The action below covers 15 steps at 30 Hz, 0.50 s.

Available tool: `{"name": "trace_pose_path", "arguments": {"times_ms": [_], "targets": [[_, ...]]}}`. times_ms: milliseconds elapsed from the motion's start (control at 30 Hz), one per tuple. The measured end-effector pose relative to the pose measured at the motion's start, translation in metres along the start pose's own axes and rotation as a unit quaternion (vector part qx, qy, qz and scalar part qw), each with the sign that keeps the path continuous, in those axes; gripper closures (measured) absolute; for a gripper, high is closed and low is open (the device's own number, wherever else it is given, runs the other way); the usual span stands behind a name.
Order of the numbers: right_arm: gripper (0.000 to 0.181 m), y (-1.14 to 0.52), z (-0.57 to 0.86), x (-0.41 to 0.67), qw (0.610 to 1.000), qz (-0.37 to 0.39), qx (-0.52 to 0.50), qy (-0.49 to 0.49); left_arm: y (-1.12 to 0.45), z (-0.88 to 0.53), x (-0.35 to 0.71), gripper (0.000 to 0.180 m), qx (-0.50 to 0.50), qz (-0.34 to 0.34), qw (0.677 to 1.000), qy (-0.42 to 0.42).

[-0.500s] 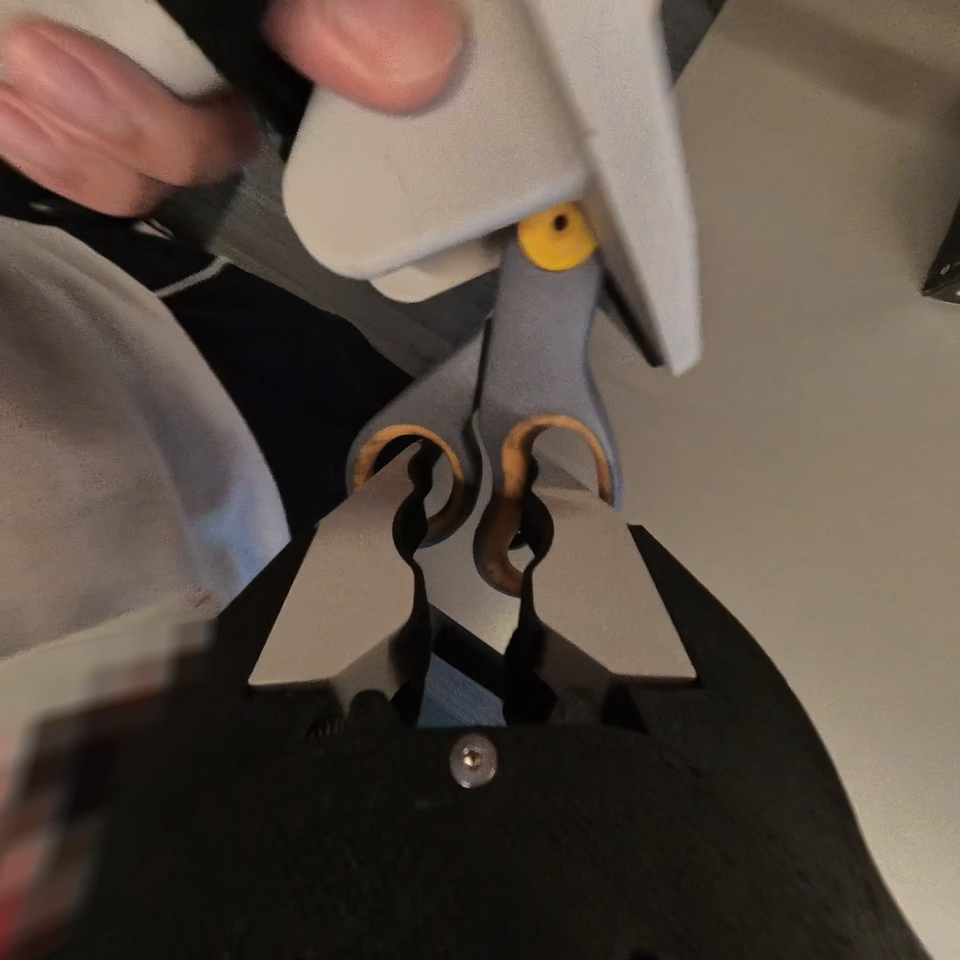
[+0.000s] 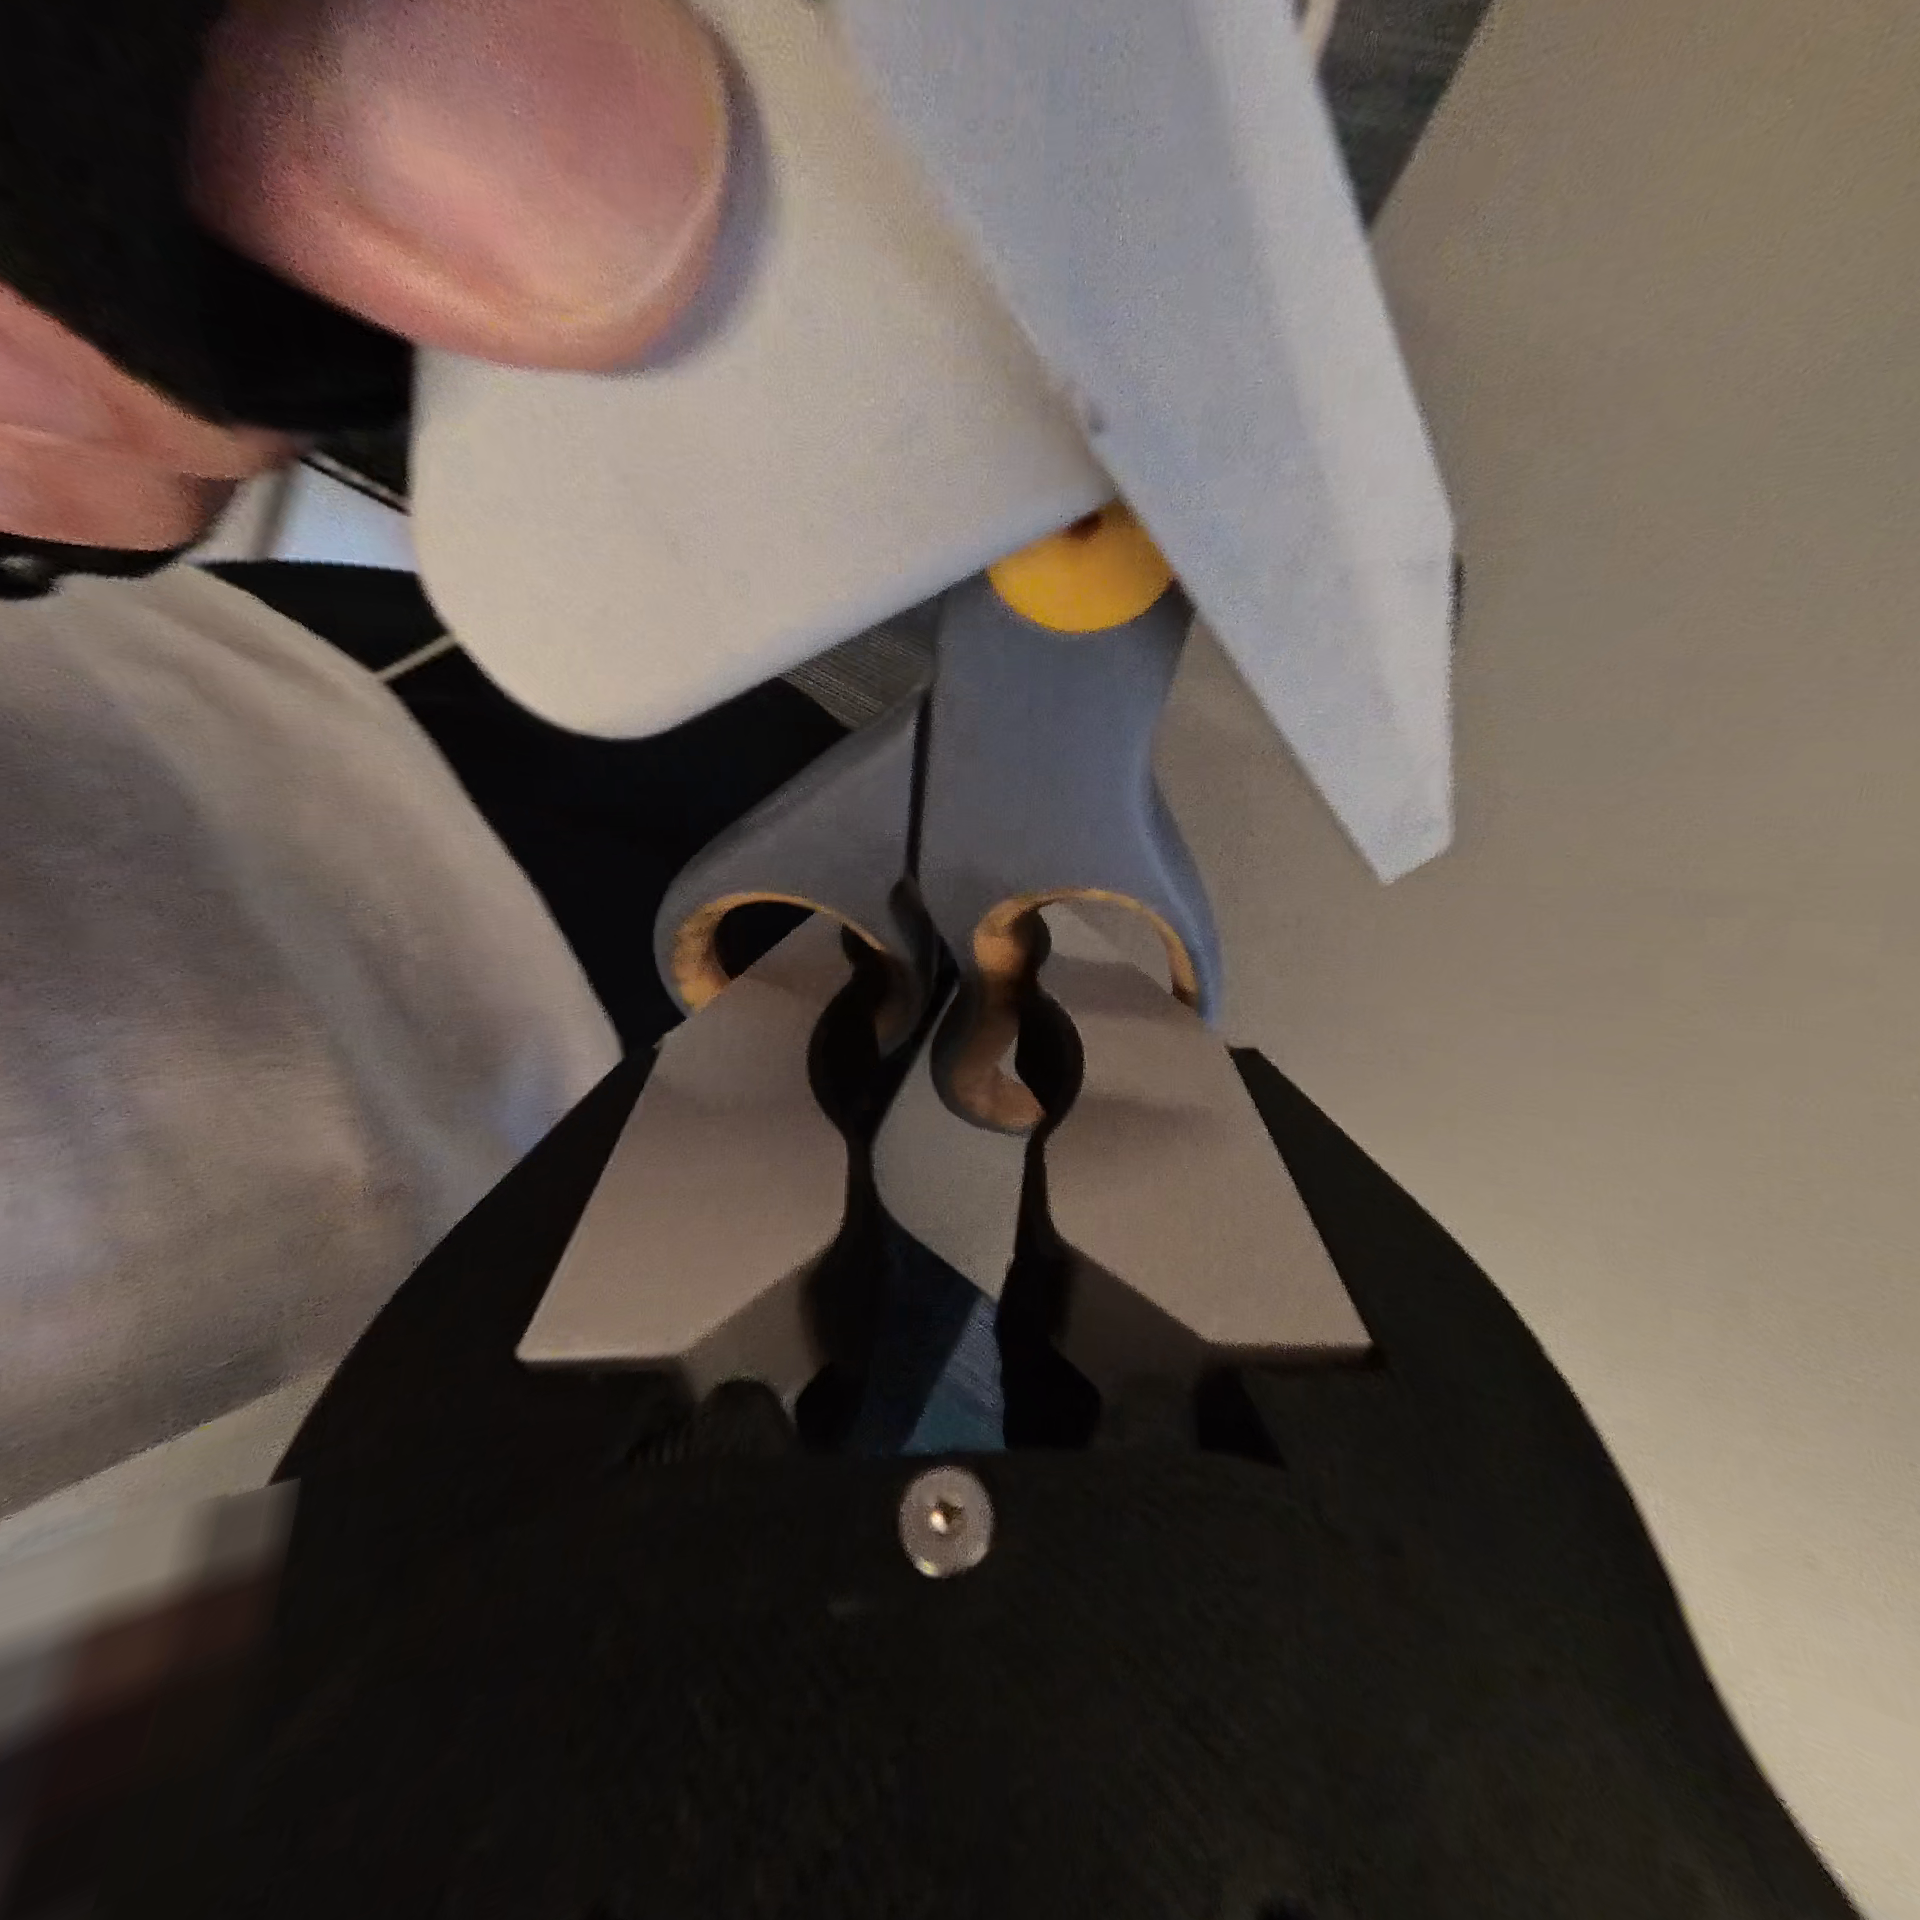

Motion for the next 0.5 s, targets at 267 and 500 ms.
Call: {"name": "trace_pose_path", "arguments": {"times_ms": [267, 500], "targets": [[0.161, 0.037, -0.003, -0.013, 0.945, 0.124, 0.26, -0.153, -0.013, 0.016, 0.014, 0.149, -0.097, -0.042, 0.994, 0.001], [0.157, 0.086, 0.028, -0.035, 0.876, 0.25, 0.335, -0.24, 0.019, 0.011, 0.026, 0.136, -0.114, 0.007, 0.993, -0.014]]}}
Point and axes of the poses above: each gripper's, where its closed fingertips meet, y back along the fingers, x out of its top, z = x × y across the jaws, the point moved 8 cm from there along y, back along the fingers, and after that the axes turned 4 degrees about -y, right-handed, at the moved point
